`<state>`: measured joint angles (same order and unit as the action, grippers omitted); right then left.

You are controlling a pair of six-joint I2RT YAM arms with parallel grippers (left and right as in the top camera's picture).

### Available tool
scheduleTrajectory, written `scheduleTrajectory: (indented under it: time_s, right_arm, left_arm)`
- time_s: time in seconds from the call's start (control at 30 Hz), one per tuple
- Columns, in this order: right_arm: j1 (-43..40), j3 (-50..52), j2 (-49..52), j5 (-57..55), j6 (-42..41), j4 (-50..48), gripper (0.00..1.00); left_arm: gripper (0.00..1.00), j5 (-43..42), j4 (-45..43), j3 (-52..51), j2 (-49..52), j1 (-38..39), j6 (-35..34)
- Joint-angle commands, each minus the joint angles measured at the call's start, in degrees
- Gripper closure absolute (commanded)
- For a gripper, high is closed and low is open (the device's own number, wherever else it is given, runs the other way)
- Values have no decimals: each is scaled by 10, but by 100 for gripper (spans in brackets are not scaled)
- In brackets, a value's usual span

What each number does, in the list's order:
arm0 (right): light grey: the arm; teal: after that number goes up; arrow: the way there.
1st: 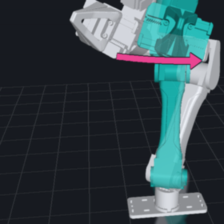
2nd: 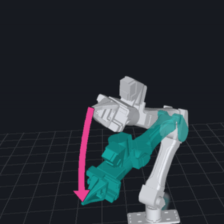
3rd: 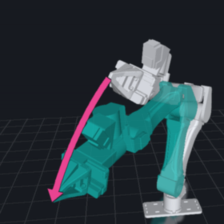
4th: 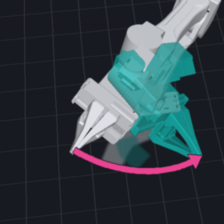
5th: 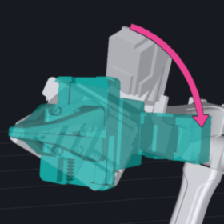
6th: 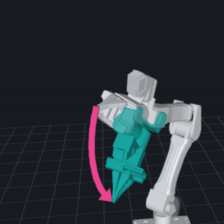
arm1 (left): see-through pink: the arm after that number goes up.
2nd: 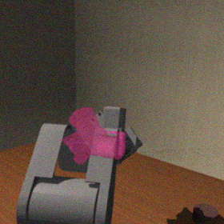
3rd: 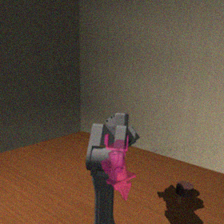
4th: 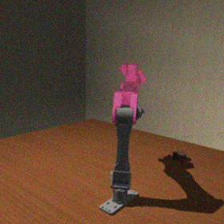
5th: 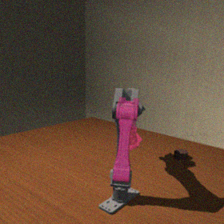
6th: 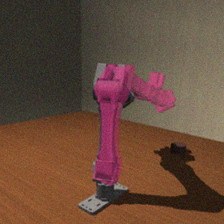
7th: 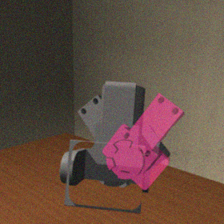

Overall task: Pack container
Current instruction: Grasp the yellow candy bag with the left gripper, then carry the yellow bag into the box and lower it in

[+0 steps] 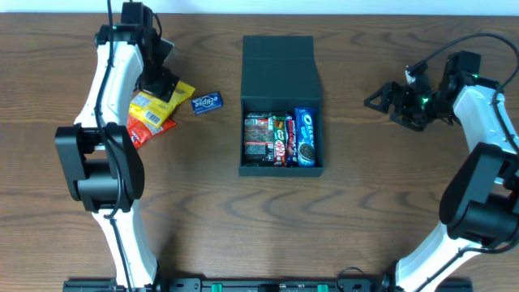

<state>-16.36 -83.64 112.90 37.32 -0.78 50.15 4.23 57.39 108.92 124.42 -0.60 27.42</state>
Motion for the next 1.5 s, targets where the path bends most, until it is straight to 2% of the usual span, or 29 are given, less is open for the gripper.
scheduleTrajectory:
  time_s: [0.0, 0.53, 0.57, 0.6, 0.63, 0.67, 0.73, 0.83, 0.93, 1.13, 1.33, 1.4, 1.47]
  right_arm:
    - [3, -11, -2, 4, 11, 3, 1]
    - [3, -11, -2, 4, 10, 11, 1]
    - [3, -11, -2, 4, 10, 12, 2]
    - [3, -11, -2, 4, 10, 13, 2]
    - [3, -11, -2, 4, 10, 13, 2]
    - [3, -11, -2, 5, 10, 13, 2]
    - [3, -11, -2, 5, 10, 13, 2]
    - [3, -11, -2, 5, 6, 13, 2]
    - [3, -11, -2, 5, 6, 13, 2]
    - [3, -11, -2, 5, 4, 13, 3]
    - [3, -11, -2, 5, 4, 15, 3]
    - [3, -11, -2, 5, 4, 16, 4]
    - [3, -11, -2, 5, 4, 17, 4]
  left_arm:
    - [5, -7, -7, -28, 9, -2, 43]
    - [5, -4, -122, -144, 9, -2, 52]
    - [0, -1, -127, -149, 9, -2, 52]
    - [17, 3, -131, -151, 9, -2, 52]
    - [28, 7, -133, -152, 9, -2, 52]
    - [44, 9, -135, -152, 9, -2, 52]
    - [61, 11, -139, -152, 9, -2, 51]
    - [80, 49, -144, -149, 9, -1, 20]
    - [93, 90, -139, -131, 9, 2, -21]
    - [94, 108, -106, -35, -9, 25, -86]
    - [94, 108, -82, 72, -49, 89, -141]
    - [93, 108, -74, 88, -61, 117, -172]
    - [94, 108, -60, 93, -72, 156, -236]
